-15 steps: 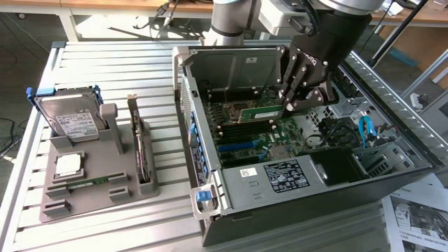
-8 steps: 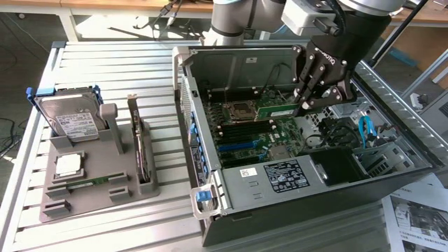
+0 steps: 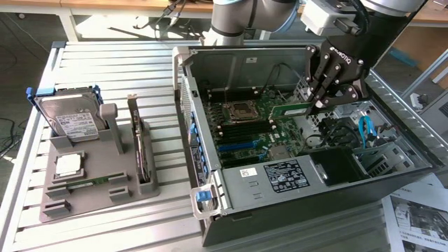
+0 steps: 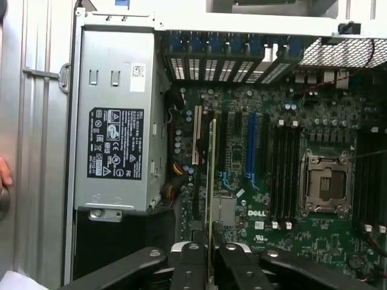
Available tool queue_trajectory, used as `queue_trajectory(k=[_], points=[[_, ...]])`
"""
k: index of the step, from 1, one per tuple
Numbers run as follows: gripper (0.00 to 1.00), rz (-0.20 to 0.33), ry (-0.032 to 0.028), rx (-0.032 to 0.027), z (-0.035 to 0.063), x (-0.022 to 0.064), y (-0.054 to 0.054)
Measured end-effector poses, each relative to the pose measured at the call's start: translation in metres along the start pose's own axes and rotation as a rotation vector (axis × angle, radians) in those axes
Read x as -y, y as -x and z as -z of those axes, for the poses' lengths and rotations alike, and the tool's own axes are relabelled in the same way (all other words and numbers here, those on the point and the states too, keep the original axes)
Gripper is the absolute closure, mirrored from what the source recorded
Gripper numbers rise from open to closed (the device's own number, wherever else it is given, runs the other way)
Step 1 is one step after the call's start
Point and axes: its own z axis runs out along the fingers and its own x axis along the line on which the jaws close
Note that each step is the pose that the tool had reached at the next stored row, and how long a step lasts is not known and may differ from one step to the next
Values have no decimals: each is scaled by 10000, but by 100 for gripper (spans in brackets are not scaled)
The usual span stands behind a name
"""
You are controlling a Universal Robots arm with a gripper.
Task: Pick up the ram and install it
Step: 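Pick up the ram and move it above insertion slot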
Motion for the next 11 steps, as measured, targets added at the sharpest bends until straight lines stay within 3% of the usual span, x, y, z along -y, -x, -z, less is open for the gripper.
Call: queue_trajectory(k=[11], points=[[85,2,0,1,2,42,42]])
